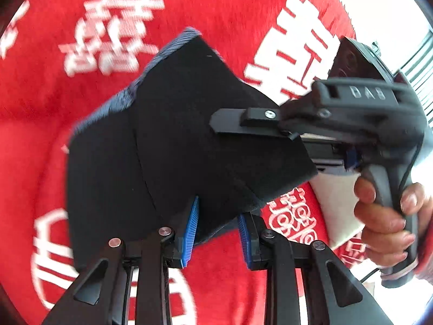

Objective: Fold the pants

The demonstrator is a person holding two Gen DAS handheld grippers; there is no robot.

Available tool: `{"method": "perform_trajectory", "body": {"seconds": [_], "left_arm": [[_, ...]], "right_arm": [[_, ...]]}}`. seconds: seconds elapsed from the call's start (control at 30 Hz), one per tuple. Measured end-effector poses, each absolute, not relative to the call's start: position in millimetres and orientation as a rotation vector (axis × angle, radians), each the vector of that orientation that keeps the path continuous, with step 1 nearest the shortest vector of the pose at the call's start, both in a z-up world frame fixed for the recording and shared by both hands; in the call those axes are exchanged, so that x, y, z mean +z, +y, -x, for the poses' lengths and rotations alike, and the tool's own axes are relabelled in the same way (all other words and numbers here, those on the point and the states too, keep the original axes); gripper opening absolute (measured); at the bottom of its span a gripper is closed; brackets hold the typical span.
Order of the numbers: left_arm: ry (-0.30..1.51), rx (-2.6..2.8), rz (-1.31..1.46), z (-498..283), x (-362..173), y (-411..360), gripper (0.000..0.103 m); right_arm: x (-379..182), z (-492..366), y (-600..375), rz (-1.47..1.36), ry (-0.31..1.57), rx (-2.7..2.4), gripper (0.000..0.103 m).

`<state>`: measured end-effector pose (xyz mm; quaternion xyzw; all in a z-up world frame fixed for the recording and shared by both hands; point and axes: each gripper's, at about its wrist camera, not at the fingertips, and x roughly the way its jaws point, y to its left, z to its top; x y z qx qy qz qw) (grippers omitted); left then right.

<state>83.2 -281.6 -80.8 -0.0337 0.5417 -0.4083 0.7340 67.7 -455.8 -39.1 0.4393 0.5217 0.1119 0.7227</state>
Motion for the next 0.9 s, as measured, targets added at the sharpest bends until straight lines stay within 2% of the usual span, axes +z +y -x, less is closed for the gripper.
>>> {"method": "perform_trajectory", "body": {"seconds": [0.4,0.57,0.67,0.7,0.73,0.77,0.9], "left_arm": [[1.328,-0.861,-0.066,-57.2,-151.0,-336.9,0.029],[1.324,-0.857,-0.127,-60.0,-146.0,-345.3,0.030],[1.373,-0.868,-0.100,-68.6,-134.6,-340.4,0.031],[1.388,-0.875,-0.084,-71.3,-131.0,-334.8,0.036],[1.385,-0.861,-0.057,-75.9,-125.0,-325.8,0.058],[1.352,-0.832,-0.019,-83.0,-114.8,-315.4,0.067],[1.303,-0.762,0.013,-111.6,-97.6,-287.6,0.067]], "right_arm": [[-130.6,-9.9,-506.9,-0.963,1.219,0.037,0.016],[-147.5,-1.9,-518.1,-1.045,1.207,0.014,0.017],[-140.0,-2.9,-518.3,-0.989,1.218,0.005,0.017],[-138.9,-3.7,-518.2,-0.966,1.225,0.003,0.017],[-137.0,-4.7,-517.7,-0.935,1.237,-0.005,0.020],[-136.0,-7.6,-514.8,-0.908,1.252,-0.012,0.020],[-140.2,-7.6,-515.1,-0.887,1.256,-0.005,0.020]]}}
